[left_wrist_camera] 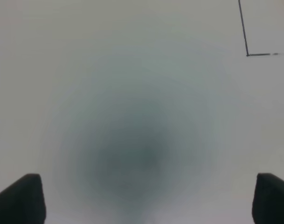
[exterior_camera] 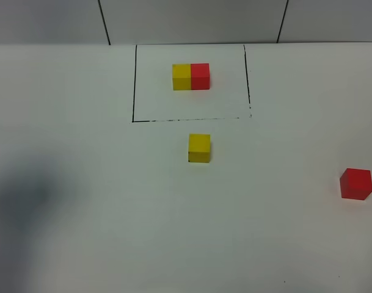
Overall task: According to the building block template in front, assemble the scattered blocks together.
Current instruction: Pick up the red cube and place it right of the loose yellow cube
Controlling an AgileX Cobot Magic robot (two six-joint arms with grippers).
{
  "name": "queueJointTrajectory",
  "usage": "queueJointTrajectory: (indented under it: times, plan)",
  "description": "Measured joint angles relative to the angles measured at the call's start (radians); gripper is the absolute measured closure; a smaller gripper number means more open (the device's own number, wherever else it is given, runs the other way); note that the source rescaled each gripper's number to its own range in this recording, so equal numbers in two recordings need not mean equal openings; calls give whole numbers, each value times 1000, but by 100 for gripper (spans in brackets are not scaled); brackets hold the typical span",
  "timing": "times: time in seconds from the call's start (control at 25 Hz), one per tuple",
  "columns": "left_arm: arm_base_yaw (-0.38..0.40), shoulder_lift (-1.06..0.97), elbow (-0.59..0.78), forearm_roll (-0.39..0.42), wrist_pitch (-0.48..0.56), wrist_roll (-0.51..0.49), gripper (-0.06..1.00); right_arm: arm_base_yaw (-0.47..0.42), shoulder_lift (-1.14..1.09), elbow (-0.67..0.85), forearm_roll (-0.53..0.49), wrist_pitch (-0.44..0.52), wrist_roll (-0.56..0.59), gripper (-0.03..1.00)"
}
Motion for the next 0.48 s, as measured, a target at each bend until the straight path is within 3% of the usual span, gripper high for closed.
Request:
queueJointTrajectory:
  times: [0.48]
  plan:
    - [-10, -524, 293, -2, 16, -44, 0, 0, 0, 0, 0, 0, 0, 21]
